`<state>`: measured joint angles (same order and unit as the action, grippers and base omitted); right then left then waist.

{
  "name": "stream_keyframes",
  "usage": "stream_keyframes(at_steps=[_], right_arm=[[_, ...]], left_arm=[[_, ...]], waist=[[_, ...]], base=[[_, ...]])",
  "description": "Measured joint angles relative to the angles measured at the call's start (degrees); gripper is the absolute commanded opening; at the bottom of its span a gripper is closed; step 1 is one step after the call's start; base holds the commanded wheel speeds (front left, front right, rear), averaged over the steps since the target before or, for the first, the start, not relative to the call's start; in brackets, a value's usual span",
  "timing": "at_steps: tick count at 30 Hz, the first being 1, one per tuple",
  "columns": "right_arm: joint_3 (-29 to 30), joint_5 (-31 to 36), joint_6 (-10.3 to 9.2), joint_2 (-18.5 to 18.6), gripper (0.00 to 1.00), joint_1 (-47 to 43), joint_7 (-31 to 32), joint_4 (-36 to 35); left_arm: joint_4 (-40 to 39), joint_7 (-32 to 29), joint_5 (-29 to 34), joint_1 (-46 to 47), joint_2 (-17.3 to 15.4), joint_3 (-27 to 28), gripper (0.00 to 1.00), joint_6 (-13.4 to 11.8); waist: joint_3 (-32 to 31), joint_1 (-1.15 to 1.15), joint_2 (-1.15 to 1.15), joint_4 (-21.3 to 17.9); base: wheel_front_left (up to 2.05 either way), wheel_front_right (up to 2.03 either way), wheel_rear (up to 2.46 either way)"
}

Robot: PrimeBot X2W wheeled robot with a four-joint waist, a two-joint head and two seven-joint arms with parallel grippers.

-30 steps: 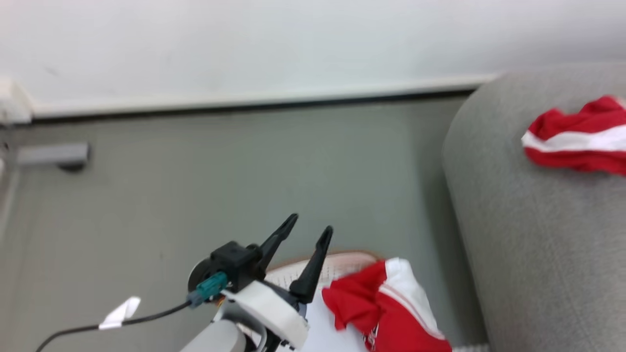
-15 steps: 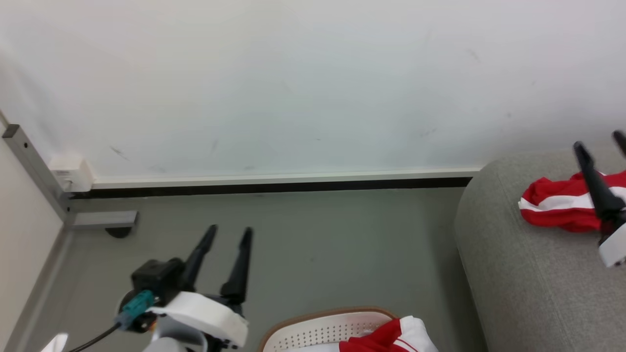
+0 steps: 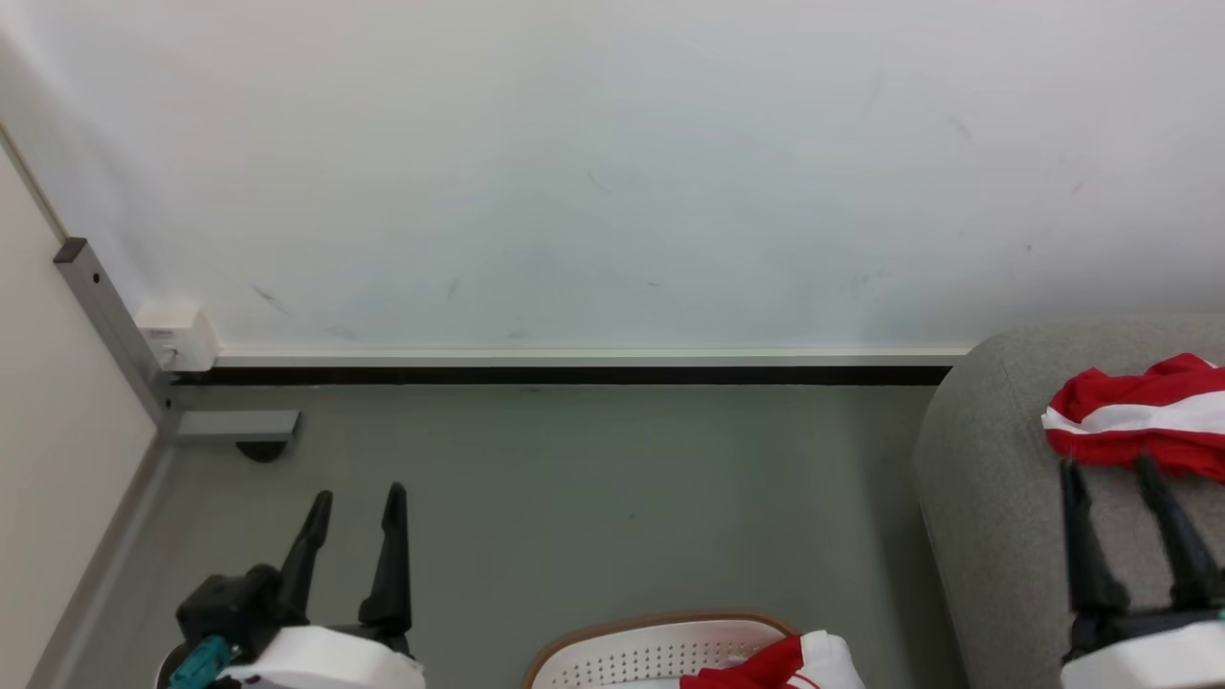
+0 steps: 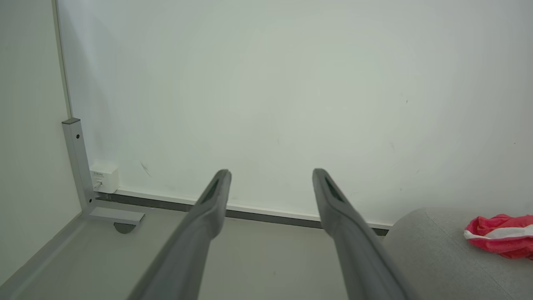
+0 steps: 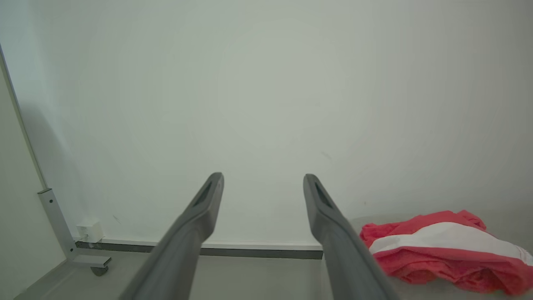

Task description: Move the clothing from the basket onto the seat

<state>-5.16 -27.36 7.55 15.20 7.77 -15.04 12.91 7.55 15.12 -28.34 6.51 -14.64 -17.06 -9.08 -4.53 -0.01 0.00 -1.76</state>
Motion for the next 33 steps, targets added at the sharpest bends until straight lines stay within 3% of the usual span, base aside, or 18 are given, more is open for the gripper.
stream_keyframes(at_steps=[5, 10, 20, 33], right_arm=[[1.2, 7.9, 0.0, -5.7, 1.0, -4.3, 0.0, -4.0], [1.1, 10.1, 0.0, -7.7, 1.0, -4.6, 0.0, -4.3], [0.6, 10.0, 0.0, -7.9, 1.0, -4.1, 0.0, -4.2], [-0.2, 9.6, 0.0, -7.9, 1.0, -3.9, 0.0, -3.6]], left_arm=[[0.6, 0.0, 3.9, -1.8, 2.7, 3.8, 1.0, 2.1], [1.5, 0.0, 7.1, -3.1, 5.3, 7.0, 1.0, 4.8], [3.4, 0.0, 11.0, -3.1, 8.8, 10.4, 1.0, 9.1], [5.4, 0.0, 13.6, -2.6, 10.8, 13.2, 1.0, 11.6]], waist=[[1.0, 0.01, 0.0, -0.5], [1.4, 0.01, 0.0, -1.3], [1.7, 0.01, 0.0, -1.1], [1.7, 0.01, 0.0, -0.5]], base=[[0.0, 0.0, 0.0], [0.0, 0.0, 0.0], [0.0, 0.0, 0.0], [0.0, 0.0, 0.0]])
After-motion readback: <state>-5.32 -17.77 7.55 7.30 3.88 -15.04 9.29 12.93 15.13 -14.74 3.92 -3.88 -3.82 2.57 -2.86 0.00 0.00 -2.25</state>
